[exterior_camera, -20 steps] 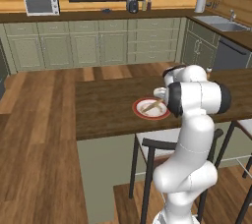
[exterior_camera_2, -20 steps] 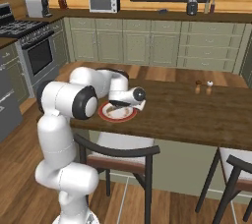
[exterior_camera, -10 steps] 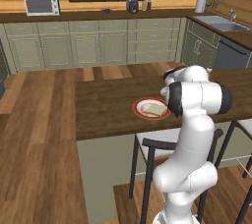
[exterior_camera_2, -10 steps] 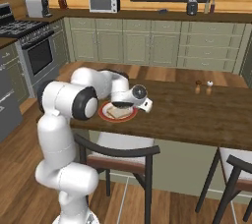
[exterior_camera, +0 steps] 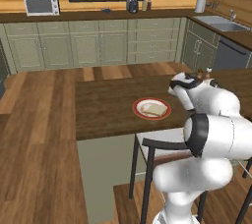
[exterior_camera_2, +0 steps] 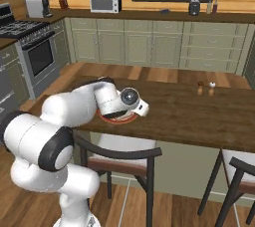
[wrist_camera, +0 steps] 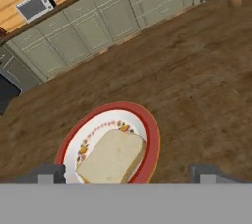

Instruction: Start the toaster. Once the lever pops up, take the bread to the plate on the dining counter.

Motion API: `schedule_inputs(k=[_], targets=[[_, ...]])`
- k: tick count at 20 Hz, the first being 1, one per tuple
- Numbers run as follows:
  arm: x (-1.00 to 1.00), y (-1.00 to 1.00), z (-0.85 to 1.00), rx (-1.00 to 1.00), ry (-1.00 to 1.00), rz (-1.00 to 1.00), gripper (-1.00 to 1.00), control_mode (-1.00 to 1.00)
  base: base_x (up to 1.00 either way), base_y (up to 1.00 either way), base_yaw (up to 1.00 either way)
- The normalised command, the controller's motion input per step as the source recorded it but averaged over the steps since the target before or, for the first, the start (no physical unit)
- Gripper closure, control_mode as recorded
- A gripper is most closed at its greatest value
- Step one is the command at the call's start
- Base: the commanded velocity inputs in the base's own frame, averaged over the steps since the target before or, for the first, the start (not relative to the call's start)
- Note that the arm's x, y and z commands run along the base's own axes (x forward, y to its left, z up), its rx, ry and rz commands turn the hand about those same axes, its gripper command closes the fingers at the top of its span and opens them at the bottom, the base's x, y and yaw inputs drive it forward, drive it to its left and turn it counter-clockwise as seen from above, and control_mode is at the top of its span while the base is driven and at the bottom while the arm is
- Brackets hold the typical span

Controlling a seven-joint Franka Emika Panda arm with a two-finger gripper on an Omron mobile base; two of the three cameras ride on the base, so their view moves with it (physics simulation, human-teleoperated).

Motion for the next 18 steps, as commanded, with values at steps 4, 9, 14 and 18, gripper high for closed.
schedule_inputs(k=[4, 9, 14, 18], targets=[[-1.0, 0.2, 1.0, 0.0, 0.01, -0.03, -1.0, -1.0, 0.0, 0.0, 0.0], [-1.0, 0.18, 1.0, 0.0, 0.09, -0.03, -1.0, -1.0, 0.0, 0.0, 0.0], [-1.0, 0.32, 0.78, 0.0, 0.2, -0.02, -1.0, -1.0, 0.0, 0.0, 0.0], [-1.0, 0.51, 0.27, 0.0, 0.17, 0.0, -1.0, -1.0, 0.0, 0.0, 0.0]])
